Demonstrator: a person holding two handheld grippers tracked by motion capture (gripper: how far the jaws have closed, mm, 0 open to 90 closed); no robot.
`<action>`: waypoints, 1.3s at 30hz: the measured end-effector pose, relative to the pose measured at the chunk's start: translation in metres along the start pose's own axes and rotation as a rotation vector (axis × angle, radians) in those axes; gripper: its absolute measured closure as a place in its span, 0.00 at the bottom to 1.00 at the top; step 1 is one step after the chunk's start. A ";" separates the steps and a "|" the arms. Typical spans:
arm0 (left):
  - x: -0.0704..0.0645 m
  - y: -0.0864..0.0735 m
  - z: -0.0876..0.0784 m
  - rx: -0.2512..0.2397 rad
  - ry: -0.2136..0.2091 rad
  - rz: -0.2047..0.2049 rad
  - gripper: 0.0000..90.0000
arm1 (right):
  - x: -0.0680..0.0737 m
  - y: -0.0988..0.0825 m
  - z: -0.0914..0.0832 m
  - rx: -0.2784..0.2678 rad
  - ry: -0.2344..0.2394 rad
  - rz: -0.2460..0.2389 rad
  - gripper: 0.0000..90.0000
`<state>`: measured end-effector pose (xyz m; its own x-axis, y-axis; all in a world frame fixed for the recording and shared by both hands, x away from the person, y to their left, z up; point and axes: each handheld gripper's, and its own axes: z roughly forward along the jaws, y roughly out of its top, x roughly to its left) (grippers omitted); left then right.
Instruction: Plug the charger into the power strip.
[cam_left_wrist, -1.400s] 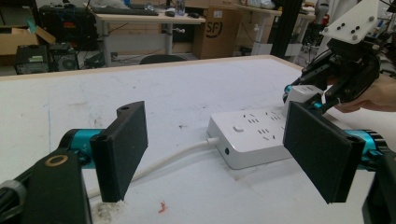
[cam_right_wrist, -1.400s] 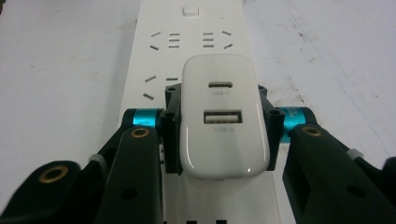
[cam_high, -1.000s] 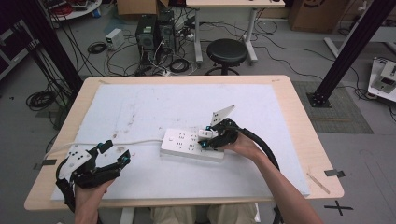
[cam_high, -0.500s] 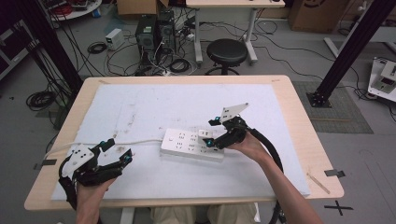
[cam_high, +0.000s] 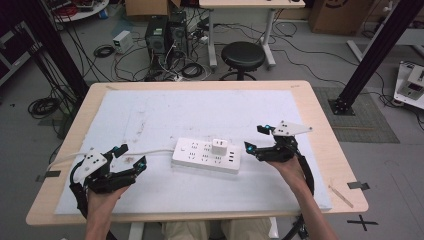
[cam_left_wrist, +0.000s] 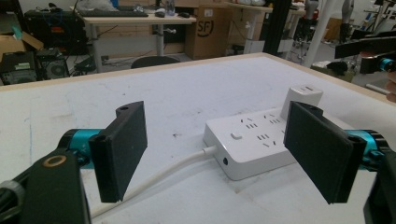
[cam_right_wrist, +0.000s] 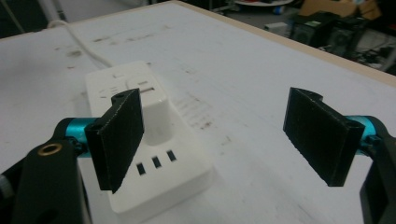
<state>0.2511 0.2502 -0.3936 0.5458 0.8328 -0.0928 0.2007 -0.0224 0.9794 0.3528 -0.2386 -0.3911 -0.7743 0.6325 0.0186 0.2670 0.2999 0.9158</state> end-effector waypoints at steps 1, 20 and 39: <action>0.000 0.000 0.000 0.001 -0.002 0.005 0.24 | 0.000 -0.003 -0.004 -0.007 -0.017 0.005 0.23; 0.010 -0.005 -0.002 0.000 0.019 0.016 0.24 | 0.010 -0.055 -0.044 -0.067 -0.174 0.158 0.23; 0.015 -0.007 -0.005 0.000 0.037 0.014 0.24 | 0.006 -0.069 -0.063 -0.065 -0.188 0.211 0.23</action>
<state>0.2537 0.2653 -0.4011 0.5182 0.8522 -0.0723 0.1930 -0.0342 0.9806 0.2937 -0.3007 -0.4283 -0.5839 0.7993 0.1419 0.3689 0.1055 0.9235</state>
